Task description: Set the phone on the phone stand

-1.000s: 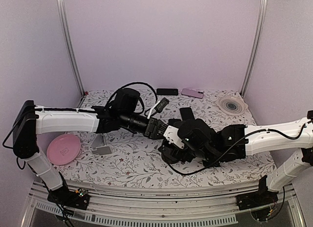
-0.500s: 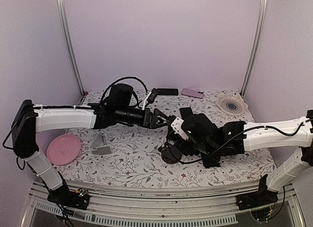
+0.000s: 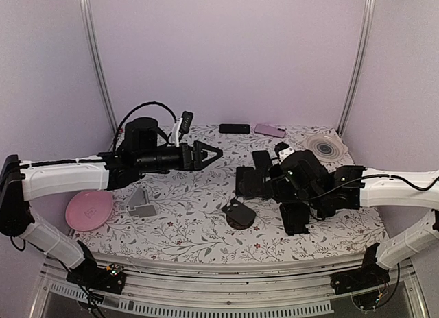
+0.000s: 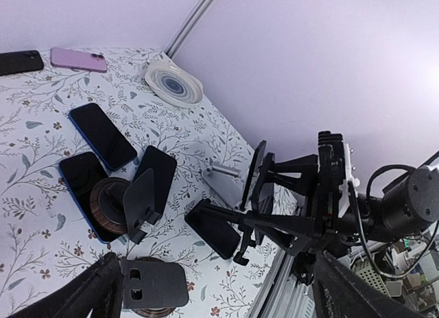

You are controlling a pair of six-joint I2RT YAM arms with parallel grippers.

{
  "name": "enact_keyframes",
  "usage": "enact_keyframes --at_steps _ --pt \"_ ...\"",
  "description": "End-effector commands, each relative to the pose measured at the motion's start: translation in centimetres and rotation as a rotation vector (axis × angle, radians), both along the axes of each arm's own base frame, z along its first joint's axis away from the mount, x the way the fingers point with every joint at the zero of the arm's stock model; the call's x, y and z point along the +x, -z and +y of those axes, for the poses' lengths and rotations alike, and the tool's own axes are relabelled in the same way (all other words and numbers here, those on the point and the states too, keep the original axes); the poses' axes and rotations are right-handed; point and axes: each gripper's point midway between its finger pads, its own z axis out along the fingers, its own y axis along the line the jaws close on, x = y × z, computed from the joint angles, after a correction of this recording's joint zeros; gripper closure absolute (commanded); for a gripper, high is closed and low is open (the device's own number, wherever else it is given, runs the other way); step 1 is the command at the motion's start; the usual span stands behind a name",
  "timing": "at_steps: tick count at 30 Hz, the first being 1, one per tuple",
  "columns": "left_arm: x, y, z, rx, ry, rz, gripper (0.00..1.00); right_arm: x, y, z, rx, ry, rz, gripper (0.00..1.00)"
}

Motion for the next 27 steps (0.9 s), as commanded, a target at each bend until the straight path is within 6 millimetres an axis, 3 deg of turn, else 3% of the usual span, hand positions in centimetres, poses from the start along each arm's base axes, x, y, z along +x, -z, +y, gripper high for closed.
enact_keyframes --at_steps 1,11,27 --pt "1.0 -1.1 1.5 -0.035 -0.082 -0.044 0.04 0.3 -1.1 -3.1 0.211 0.194 -0.005 0.87" --pt "0.9 -0.4 1.9 -0.051 -0.090 -0.027 0.04 -1.0 0.4 -6.1 0.460 0.356 0.014 0.88" --pt "0.5 0.0 2.2 -0.079 -0.089 -0.020 0.04 -1.4 2.8 -7.1 0.493 0.396 0.016 0.88"
